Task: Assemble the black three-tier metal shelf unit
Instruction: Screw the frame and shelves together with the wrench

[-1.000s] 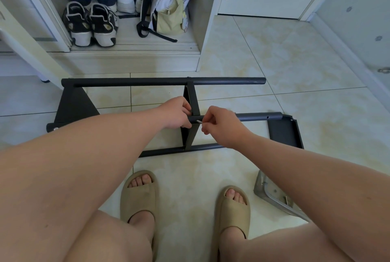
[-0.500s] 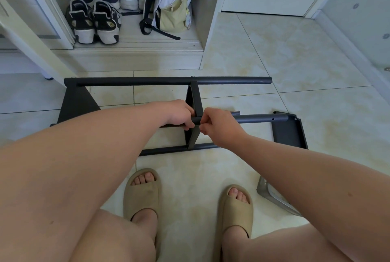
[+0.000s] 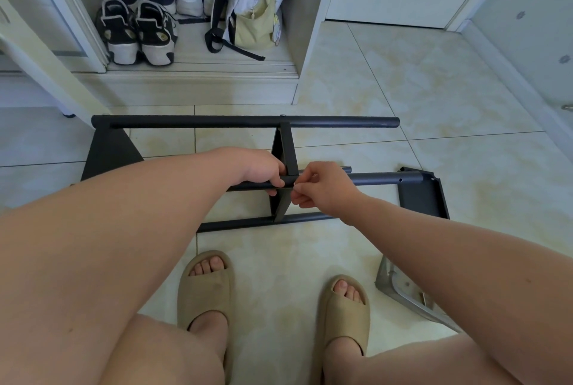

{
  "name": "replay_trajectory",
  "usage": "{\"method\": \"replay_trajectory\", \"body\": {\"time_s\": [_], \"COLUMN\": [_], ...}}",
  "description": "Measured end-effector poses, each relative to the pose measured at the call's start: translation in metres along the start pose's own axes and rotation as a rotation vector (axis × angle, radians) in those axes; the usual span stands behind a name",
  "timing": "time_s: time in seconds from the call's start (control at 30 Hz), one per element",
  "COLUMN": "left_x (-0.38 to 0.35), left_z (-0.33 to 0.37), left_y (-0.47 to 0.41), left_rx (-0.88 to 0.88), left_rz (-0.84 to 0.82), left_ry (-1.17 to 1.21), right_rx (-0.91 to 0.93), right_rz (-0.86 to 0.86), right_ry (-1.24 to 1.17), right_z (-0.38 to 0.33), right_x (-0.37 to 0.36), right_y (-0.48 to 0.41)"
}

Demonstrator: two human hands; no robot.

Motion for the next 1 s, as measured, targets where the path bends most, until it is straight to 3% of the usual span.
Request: {"method": "replay_trajectory", "body": {"time_s": [0.17,0.53,0.63,0.73,0.9,1.0], "left_x": [0.0,0.0,0.0,0.001,-0.002,-0.001], "left_z": [0.003,0.001,0.001,0.002,0.005,0.006], "left_y": [0.004,0.0,0.0,0.003,0.006,0.006], "left_rx": [-0.007,0.014,0.022,0.025,0.013,0.011], "left_rz": [-0.004,-0.02,-0.023,-0.019,-0.041,-0.018], "left_ry": [0.006,-0.055,-0.064,-0.05,-0.037,-0.029], "right_rx": [-0.061,0.189,0.227,0.193,-0.001,0.015], "right_rz": [0.018,-0.073,-0.075,-0.014,0.104,0.1], "right_ry": [-0.172,0.587,0.695,0.644,0.334,0.409], "right_z": [0.006,-0.022,-0.024,-0.019,-0.005,-0.007], "right_x": [0.0,-0.003,-0.008,-0.009,-0.004,-0.004], "right_y": [0.003,0.001,0.003,0.001,-0.005,-0.008]}}
Point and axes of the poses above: each hand's wrist, its own y-axis away from the middle knuckle, its own x-axis out of the back of the hand, z = x × y, the point moved 6 cm from there along -y, towards the middle knuckle, and after that the axes turned 1 degree about x, right-handed, at the moved point
